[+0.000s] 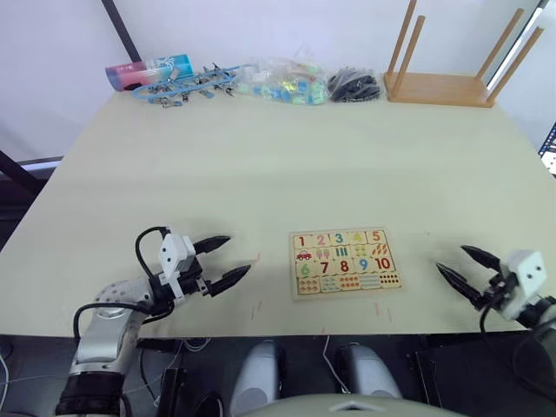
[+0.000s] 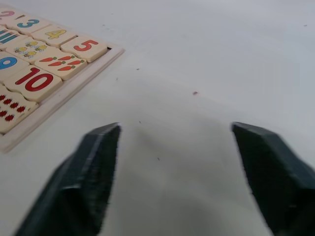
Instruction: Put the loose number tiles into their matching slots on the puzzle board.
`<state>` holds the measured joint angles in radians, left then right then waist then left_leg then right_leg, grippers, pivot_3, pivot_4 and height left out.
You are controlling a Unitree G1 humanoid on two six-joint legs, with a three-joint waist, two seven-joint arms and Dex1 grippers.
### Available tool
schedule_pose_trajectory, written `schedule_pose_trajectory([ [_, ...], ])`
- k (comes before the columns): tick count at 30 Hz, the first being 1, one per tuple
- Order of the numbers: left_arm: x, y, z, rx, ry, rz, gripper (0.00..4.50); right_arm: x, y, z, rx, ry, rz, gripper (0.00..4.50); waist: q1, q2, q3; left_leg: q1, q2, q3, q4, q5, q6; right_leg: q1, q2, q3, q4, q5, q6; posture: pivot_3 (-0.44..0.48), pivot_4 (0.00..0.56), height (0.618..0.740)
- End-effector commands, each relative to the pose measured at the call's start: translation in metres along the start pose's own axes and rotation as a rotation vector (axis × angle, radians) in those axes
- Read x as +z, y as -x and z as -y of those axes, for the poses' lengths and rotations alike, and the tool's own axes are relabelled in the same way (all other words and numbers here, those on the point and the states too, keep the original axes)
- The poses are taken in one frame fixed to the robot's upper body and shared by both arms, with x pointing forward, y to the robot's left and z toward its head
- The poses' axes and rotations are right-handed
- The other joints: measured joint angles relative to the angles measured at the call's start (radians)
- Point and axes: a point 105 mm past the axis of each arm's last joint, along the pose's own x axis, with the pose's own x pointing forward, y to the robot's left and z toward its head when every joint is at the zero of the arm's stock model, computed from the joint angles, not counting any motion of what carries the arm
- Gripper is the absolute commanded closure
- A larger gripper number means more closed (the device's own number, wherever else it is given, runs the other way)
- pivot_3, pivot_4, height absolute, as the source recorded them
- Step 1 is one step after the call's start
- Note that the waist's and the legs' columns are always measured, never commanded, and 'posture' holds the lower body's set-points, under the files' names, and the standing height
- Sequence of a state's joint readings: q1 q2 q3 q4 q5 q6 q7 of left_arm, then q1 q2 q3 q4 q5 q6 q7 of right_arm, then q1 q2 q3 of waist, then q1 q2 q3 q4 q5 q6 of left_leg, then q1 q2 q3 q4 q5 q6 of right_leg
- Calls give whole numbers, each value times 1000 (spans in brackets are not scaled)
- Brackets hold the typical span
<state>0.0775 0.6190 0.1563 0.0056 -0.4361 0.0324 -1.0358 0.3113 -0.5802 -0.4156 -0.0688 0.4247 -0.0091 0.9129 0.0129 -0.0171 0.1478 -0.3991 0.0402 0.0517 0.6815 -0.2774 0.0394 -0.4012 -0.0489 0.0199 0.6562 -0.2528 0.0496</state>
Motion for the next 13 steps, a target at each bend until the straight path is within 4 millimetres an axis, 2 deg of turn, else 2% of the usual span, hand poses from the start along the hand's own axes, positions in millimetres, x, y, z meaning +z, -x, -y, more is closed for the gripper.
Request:
schedule_pose_trajectory([
  [1, 12, 11, -9, 48, -20, 8, 0, 12, 19, 9, -24, 28, 54, 94, 0, 0, 0, 0, 0, 0, 0, 0, 0, 0, 0, 0, 0, 0, 0, 0, 150, 737],
  [5, 5, 21, -18, 97, -33, -59, 0, 5, 35, 6, -17, -16, 51, 94, 0, 0, 0, 0, 0, 0, 0, 0, 0, 0, 0, 0, 0, 0, -1, 0, 150, 737],
  [13, 2, 23, -20, 105, -83, -87, 0, 5, 33, -1, 7, -31, 58, 94, 0, 0, 0, 0, 0, 1, -1, 0, 0, 0, -1, 0, 0, 0, -1, 0, 150, 737],
])
